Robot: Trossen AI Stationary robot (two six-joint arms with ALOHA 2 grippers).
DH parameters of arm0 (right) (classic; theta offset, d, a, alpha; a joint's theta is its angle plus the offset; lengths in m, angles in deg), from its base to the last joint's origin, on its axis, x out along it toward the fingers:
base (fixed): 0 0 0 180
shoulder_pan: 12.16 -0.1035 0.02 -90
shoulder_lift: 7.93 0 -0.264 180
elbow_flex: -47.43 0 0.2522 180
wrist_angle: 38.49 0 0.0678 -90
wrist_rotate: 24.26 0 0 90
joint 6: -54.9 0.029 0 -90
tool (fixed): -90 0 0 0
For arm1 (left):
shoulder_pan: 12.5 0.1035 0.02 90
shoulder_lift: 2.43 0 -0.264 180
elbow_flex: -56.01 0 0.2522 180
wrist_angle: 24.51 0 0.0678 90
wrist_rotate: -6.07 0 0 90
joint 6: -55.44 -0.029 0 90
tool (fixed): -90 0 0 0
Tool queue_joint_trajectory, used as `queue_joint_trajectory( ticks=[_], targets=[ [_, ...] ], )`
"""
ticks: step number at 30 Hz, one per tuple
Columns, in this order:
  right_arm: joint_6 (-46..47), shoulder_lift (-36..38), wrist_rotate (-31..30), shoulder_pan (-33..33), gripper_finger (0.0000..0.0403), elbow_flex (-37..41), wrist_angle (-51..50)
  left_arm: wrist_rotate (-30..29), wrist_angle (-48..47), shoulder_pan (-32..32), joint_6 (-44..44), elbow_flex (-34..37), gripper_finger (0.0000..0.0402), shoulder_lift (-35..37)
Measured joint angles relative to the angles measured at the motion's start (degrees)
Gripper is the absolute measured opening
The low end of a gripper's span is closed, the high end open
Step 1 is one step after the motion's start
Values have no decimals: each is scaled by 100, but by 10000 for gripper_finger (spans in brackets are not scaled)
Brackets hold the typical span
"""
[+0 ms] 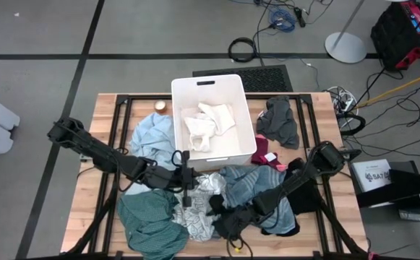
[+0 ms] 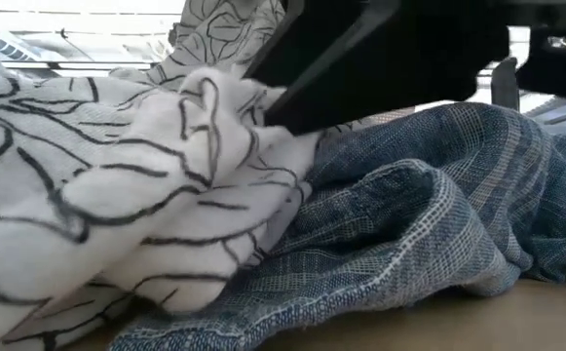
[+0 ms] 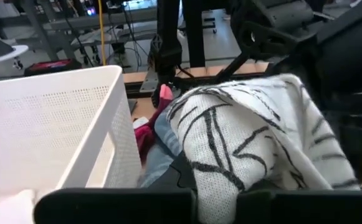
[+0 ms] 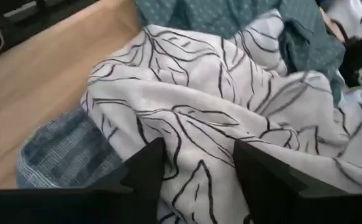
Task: Sort clothes
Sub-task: Put the white shirt into the white laundry bin
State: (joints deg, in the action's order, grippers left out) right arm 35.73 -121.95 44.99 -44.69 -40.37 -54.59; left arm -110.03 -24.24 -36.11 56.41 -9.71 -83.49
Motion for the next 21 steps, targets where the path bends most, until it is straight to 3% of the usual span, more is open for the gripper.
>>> queue_joint_trajectory(
  ticks=[6, 7, 15, 21],
  targets=[
    [50, 204, 16, -10, 24, -27, -2, 1, -197, 1, 33, 2, 6, 0],
    [56, 256, 5, -9, 13, -27, 9, 1, -237, 1, 89, 2, 6, 0],
    [565, 908, -101, -6, 3, -27, 66, 59, -312, 1, 272, 2, 6, 0],
    [662, 1537, -976, -20, 1, -27, -244, 1031, 194, -3, 300, 2, 6, 0]
  ],
)
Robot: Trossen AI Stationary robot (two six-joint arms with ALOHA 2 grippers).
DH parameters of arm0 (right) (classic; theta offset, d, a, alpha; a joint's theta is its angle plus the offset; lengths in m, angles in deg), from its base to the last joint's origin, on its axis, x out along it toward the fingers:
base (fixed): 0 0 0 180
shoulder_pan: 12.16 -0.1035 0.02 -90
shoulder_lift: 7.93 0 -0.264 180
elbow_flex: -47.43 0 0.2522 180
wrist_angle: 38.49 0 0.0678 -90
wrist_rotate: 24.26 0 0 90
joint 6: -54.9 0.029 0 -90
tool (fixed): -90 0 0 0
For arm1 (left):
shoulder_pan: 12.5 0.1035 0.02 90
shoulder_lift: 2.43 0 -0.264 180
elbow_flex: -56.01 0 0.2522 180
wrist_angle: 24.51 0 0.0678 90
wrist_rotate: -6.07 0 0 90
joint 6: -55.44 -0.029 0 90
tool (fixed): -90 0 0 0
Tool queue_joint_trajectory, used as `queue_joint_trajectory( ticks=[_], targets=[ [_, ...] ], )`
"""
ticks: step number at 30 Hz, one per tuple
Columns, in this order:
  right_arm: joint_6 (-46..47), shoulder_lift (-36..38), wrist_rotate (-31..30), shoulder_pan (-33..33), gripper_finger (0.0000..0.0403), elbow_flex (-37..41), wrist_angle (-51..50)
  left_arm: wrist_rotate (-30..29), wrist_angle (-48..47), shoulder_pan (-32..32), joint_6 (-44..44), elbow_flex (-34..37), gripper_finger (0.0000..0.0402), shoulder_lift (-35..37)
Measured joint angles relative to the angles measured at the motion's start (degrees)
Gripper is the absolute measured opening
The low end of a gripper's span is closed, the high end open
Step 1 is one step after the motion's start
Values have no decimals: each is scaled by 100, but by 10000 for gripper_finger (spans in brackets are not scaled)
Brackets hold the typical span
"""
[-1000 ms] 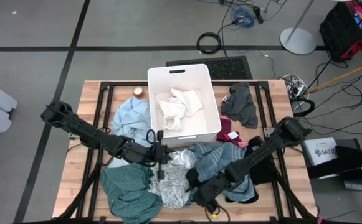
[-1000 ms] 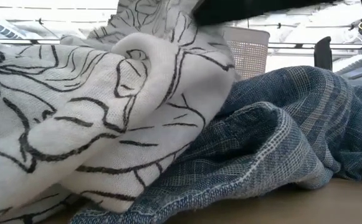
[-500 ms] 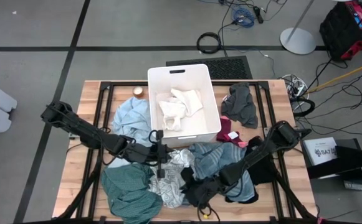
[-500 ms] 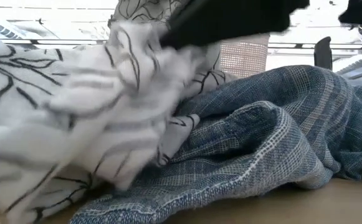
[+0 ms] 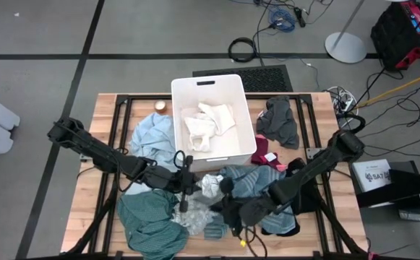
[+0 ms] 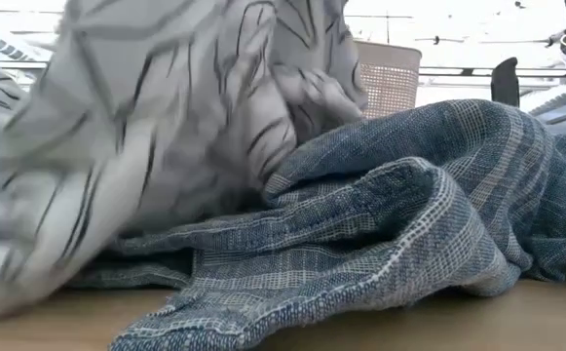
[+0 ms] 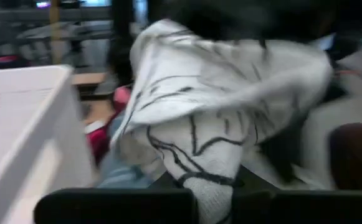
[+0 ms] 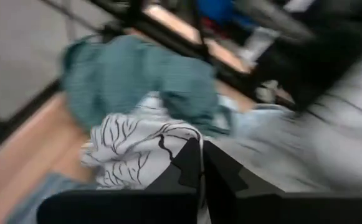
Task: Sort clothes
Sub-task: Put the white shirt into the white laundry bin
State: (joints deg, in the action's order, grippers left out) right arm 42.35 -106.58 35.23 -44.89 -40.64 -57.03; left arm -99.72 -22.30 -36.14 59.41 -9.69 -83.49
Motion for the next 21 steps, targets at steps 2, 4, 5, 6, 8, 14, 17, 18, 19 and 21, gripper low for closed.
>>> queue_joint_trajectory(
  ticks=[2, 4, 5, 6, 8, 14, 17, 18, 19, 21],
  targets=[
    [111, 200, -434, -9, 1, 0, -134, 197, 61, -5, 15, 0, 6, 0],
    [182, 409, -811, -29, 1, 0, -330, 252, 62, 0, 21, 0, 6, 0],
    [239, 494, -989, -35, 1, 0, -424, 266, 81, 0, 25, 0, 6, 0],
    [315, 575, -1148, -35, 1, 0, -522, 294, 143, 1, 30, 0, 6, 0],
    [459, 679, -1351, -21, 1, 0, -791, 417, 357, 4, 67, 2, 6, 0],
    [741, 691, -1472, 53, 0, 0, -1015, 511, 787, 0, 335, 2, 9, 0],
    [743, 688, -1466, 113, 0, 0, -1010, 495, 773, 4, 463, 2, 19, -57],
    [741, 688, -1466, 134, 0, 0, -972, 440, 771, 4, 469, 2, 21, -86],
    [723, 687, -1466, 155, 0, 0, -905, 376, 771, 6, 469, 2, 21, -123],
    [609, 684, -1450, 172, 0, 0, -697, 293, 776, 45, 480, 2, 23, -192]
  ],
)
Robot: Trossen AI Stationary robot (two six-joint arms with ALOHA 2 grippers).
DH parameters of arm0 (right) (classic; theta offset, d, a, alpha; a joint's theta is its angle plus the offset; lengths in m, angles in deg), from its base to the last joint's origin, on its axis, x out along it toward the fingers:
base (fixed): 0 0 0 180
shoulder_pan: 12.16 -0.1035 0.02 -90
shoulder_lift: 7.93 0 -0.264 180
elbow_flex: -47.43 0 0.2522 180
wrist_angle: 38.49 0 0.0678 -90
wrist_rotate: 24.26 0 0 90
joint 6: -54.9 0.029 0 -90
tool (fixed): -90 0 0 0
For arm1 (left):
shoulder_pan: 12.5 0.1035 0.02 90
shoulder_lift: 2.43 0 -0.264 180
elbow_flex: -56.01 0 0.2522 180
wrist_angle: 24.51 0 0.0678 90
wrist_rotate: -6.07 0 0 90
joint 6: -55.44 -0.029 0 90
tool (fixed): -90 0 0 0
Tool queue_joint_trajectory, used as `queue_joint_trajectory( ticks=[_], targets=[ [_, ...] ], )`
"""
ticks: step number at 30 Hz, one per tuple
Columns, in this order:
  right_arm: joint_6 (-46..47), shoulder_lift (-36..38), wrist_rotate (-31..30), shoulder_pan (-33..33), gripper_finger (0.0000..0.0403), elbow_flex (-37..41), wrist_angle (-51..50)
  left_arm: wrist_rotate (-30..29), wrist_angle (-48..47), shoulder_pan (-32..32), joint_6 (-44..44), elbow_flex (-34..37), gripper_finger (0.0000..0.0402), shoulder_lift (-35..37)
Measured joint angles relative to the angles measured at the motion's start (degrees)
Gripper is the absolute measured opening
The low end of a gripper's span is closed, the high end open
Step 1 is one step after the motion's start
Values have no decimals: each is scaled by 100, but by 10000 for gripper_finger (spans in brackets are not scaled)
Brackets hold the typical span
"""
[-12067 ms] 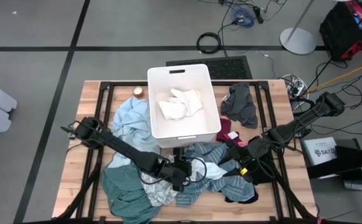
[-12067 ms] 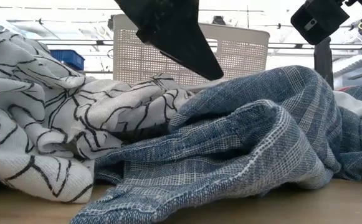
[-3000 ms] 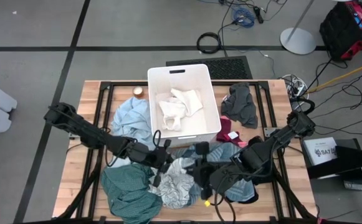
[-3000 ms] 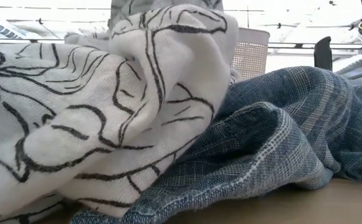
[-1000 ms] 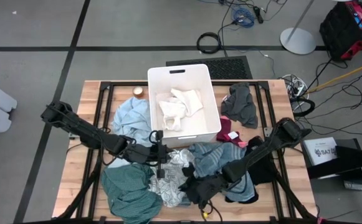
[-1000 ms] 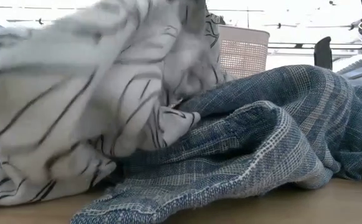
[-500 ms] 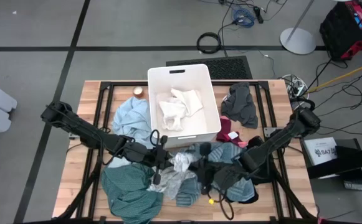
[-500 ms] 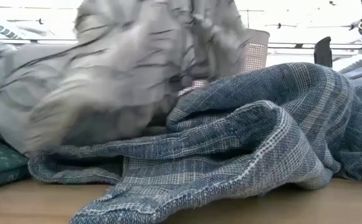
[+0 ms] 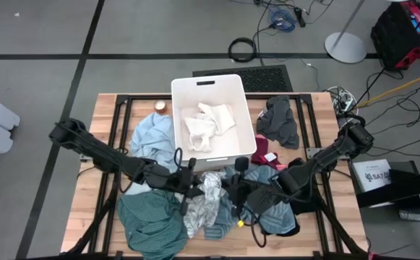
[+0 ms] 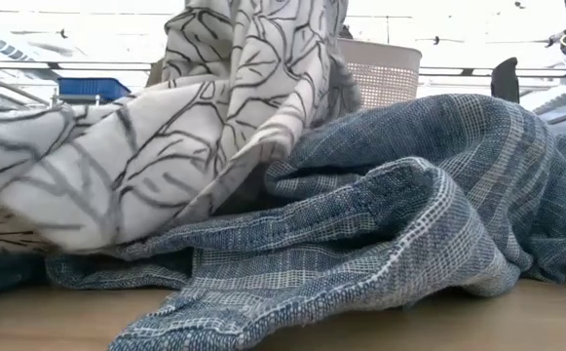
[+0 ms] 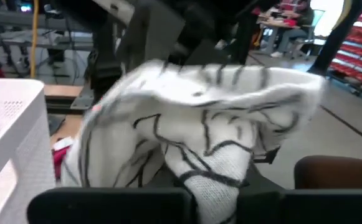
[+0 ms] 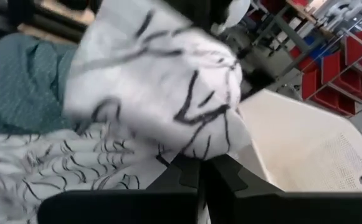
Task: Sort clothes
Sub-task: Put the white shirt into the white laundry bin
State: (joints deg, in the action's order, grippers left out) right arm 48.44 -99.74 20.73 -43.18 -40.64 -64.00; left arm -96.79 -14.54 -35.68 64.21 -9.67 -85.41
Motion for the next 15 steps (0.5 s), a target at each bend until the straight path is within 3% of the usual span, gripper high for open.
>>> queue_joint_trajectory(
  ticks=[8, 15],
  targets=[
    [-284, -2, 10, -3, 0, 2, 379, -381, 149, 133, 66, 0, 32, -304],
    [18, -2, 17, -4, 0, 2, 49, -741, 164, 7, -636, 0, 90, -330]
  ],
)
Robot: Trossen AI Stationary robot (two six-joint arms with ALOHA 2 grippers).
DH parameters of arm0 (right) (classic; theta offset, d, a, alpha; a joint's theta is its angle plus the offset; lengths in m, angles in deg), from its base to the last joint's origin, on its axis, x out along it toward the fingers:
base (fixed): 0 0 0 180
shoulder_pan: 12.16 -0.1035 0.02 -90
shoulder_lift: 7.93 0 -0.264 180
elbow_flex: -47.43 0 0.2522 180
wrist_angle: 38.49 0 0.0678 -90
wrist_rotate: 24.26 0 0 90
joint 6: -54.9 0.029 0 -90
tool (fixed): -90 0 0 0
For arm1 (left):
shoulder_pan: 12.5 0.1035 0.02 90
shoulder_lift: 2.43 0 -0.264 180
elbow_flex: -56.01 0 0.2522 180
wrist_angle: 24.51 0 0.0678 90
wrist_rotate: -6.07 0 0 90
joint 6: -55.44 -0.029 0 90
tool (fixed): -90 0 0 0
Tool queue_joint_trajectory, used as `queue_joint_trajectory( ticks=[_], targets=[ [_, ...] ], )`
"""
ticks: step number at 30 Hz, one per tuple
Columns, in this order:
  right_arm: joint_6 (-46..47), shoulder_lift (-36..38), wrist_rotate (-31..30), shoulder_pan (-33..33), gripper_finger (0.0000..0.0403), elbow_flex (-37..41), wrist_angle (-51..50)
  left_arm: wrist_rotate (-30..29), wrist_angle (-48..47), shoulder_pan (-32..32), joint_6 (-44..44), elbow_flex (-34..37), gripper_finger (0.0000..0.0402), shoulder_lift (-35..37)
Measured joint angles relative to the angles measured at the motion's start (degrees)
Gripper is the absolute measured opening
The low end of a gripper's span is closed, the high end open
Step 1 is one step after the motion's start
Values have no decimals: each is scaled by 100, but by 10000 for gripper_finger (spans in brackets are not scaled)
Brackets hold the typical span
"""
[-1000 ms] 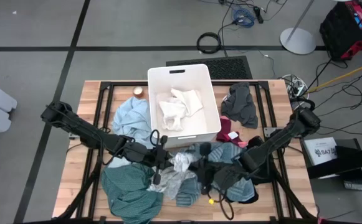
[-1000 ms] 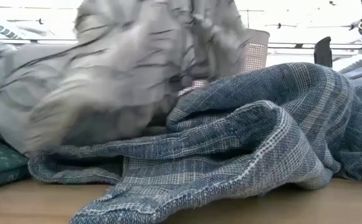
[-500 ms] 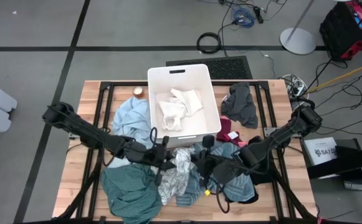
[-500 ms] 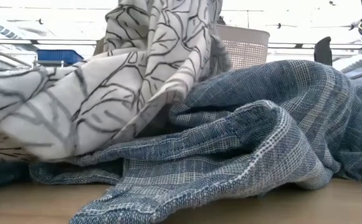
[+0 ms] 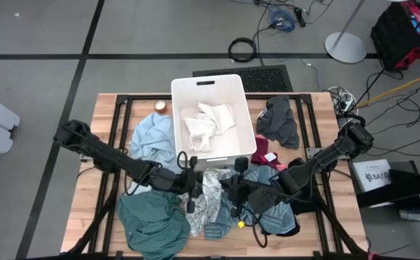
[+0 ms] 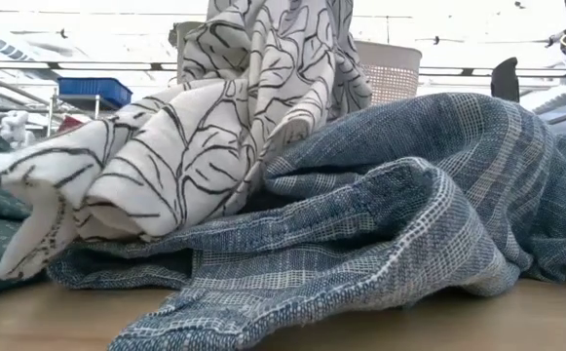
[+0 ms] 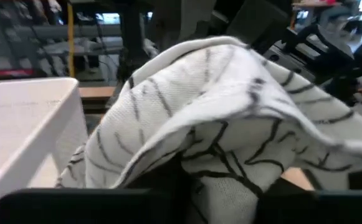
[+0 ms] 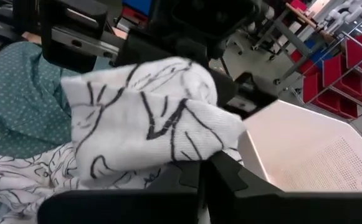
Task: Sort clothes
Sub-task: Put the white shirt into the white laundry bin
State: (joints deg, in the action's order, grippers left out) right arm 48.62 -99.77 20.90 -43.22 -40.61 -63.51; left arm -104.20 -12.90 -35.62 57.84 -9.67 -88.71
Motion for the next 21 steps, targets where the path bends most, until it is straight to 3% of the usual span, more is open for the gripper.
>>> queue_joint_trajectory(
  ticks=[9, 21],
  targets=[
    [6, 0, -5, 3, 0, 0, -13, -574, 22, -59, -274, 0, 156, 0],
    [-186, 0, 768, 133, 0, 7, 571, -380, 1131, -54, -1025, 0, 167, -439]
  ],
)
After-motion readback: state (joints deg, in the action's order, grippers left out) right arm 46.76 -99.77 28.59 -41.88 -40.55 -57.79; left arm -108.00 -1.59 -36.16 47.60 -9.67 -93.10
